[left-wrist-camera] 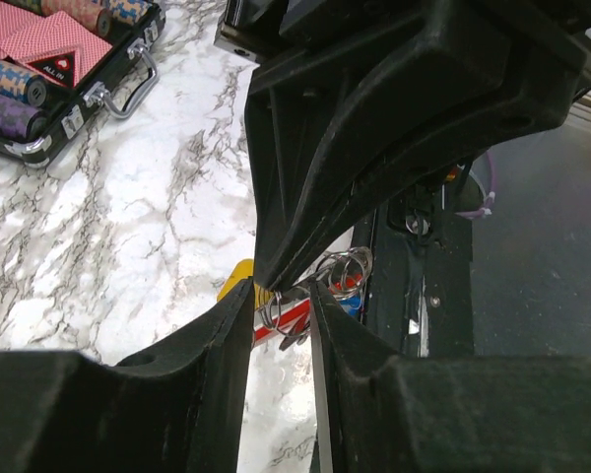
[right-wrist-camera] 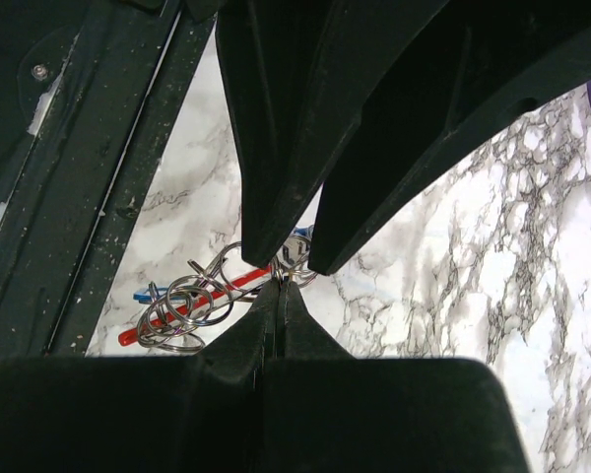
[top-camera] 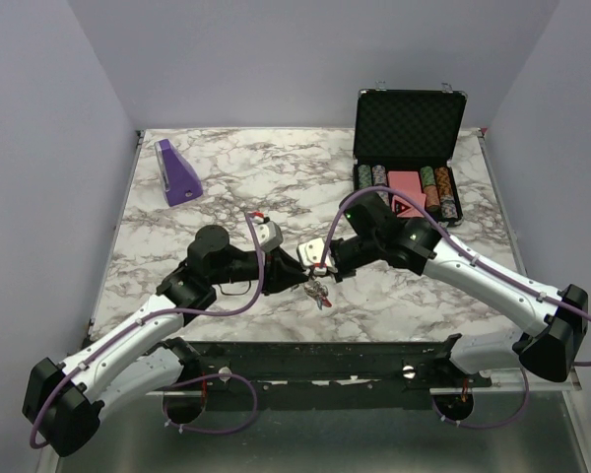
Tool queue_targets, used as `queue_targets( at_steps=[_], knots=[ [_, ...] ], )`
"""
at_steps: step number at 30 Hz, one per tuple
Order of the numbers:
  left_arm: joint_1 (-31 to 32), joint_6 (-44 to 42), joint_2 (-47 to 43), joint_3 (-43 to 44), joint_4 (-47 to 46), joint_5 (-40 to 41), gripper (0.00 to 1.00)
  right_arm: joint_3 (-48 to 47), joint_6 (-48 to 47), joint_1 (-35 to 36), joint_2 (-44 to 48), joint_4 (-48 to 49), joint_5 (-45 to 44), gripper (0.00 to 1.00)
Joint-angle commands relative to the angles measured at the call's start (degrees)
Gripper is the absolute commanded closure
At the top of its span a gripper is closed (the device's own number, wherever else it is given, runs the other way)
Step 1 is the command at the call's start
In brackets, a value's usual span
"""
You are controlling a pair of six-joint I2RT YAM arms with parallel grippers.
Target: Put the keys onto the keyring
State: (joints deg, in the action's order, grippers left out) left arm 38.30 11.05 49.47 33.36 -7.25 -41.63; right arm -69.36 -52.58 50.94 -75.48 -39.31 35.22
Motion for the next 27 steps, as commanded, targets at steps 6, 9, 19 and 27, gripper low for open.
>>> queue_targets(
  at_steps=[6, 9, 19, 27],
  knots=[
    [1.2, -1.7, 1.6, 3.2, 3.6, -0.5, 0.66, -1.7, 0.6, 0.6, -0.3, 0.7, -0.8, 1.0],
    [1.2, -2.5, 1.8, 3.5, 5.2, -0.1, 0.66, -1.6, 0.8, 0.7, -0.3, 0.7, -0.8, 1.0],
    [1.5, -4.2, 2.8, 4.6, 7.2, 1.0, 0.66, -1.4, 1.2, 0.6, -0.2, 1.0, -0.6, 1.0],
    [1.9, -4.5, 3.8, 5.3, 7.2, 0.9, 0.74, -1.4, 1.6, 0.7, -0.2, 1.3, -0.4, 1.0]
  ],
)
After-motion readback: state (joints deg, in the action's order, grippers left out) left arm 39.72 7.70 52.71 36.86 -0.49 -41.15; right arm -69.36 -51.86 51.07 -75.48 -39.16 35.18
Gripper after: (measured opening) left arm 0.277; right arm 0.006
